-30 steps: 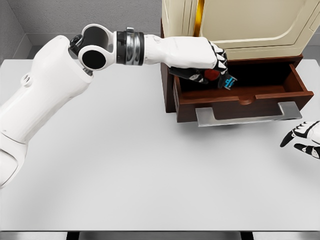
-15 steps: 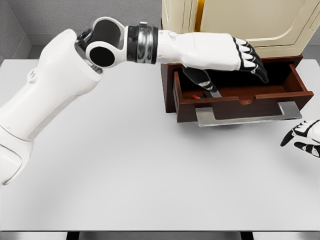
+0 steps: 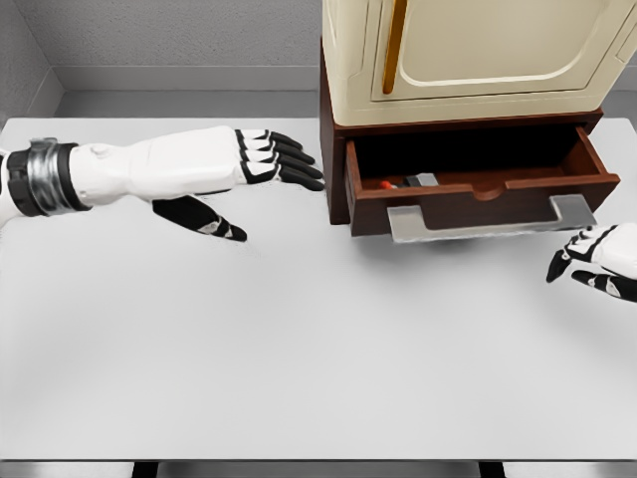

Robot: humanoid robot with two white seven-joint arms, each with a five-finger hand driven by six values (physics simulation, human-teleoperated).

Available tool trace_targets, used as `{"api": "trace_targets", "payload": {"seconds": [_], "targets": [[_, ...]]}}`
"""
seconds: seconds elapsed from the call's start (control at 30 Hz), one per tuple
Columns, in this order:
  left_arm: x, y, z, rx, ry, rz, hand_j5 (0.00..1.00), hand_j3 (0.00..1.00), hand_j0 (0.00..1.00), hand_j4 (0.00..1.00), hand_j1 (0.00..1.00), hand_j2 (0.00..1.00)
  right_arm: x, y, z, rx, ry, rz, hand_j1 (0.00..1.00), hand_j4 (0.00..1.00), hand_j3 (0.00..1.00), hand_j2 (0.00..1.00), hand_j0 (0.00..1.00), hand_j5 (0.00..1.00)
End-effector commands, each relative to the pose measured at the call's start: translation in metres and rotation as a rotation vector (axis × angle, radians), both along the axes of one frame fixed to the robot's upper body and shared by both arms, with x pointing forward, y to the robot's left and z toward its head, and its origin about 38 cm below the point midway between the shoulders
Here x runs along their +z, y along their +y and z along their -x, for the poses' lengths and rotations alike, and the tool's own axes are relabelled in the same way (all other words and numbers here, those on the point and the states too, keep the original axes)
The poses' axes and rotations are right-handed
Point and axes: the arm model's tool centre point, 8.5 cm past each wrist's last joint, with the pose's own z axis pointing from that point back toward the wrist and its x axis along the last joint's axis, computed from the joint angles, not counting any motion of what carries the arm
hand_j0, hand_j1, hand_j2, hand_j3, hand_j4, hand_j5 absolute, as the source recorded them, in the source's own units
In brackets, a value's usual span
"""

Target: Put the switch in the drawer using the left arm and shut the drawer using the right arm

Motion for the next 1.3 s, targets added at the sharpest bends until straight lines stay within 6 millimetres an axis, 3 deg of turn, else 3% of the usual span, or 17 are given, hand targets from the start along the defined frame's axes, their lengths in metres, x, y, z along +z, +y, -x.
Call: {"api": "trace_targets", "payload": {"seconds": [0.0, 0.2, 0.47, 0.57, 0.63, 0.77, 0.9, 1.03, 1.27], "targets": [[0.012, 0.009, -0.002, 0.021, -0.022, 0.013, 0.95, 0.95, 0.95, 0.95, 0.95, 0.95, 0.007, 0.004, -0.001, -0.007, 0.000, -0.114, 0.50, 0.50, 0.50, 0.50, 0.50, 0.50], [-0.007, 0.026, -0.018, 0.093, 0.041, 0.009, 0.95, 0.95, 0.95, 0.95, 0.95, 0.95, 0.003, 0.013, -0.009, 0.018, 0.010, -0.118, 0.52, 0.52, 0.52, 0.52, 0.52, 0.52], [-0.014, 0.029, -0.017, 0.107, 0.054, 0.009, 0.95, 0.95, 0.95, 0.95, 0.95, 0.95, -0.019, 0.005, 0.011, -0.003, 0.093, -0.095, 0.52, 0.52, 0.52, 0.52, 0.52, 0.52], [-0.014, 0.031, -0.017, 0.110, 0.053, 0.007, 0.95, 0.95, 0.95, 0.95, 0.95, 0.95, 0.017, -0.027, 0.019, -0.096, -0.011, -0.134, 0.52, 0.52, 0.52, 0.52, 0.52, 0.52], [-0.013, 0.032, -0.018, 0.113, 0.052, 0.009, 0.95, 0.95, 0.95, 0.95, 0.95, 0.95, 0.021, -0.027, 0.019, -0.095, -0.017, -0.156, 0.51, 0.51, 0.51, 0.51, 0.51, 0.51], [-0.019, 0.033, -0.019, 0.121, 0.070, 0.013, 0.95, 0.95, 0.95, 0.95, 0.95, 0.95, 0.023, -0.024, 0.016, -0.081, -0.019, -0.152, 0.51, 0.51, 0.51, 0.51, 0.51, 0.51], [-0.018, 0.036, -0.019, 0.127, 0.068, 0.008, 0.95, 0.95, 0.95, 0.95, 0.95, 0.95, 0.013, 0.008, -0.002, 0.025, 0.027, -0.146, 0.51, 0.51, 0.51, 0.51, 0.51, 0.51], [-0.019, 0.038, -0.018, 0.131, 0.070, 0.004, 0.95, 0.95, 0.95, 0.95, 0.95, 0.95, 0.007, 0.020, -0.007, 0.061, 0.045, -0.150, 0.51, 0.51, 0.51, 0.51, 0.51, 0.51], [-0.022, 0.039, -0.018, 0.134, 0.077, 0.015, 0.95, 0.95, 0.95, 0.95, 0.95, 0.95, 0.015, 0.019, -0.016, 0.057, 0.017, -0.151, 0.52, 0.52, 0.52, 0.52, 0.52, 0.52]]}}
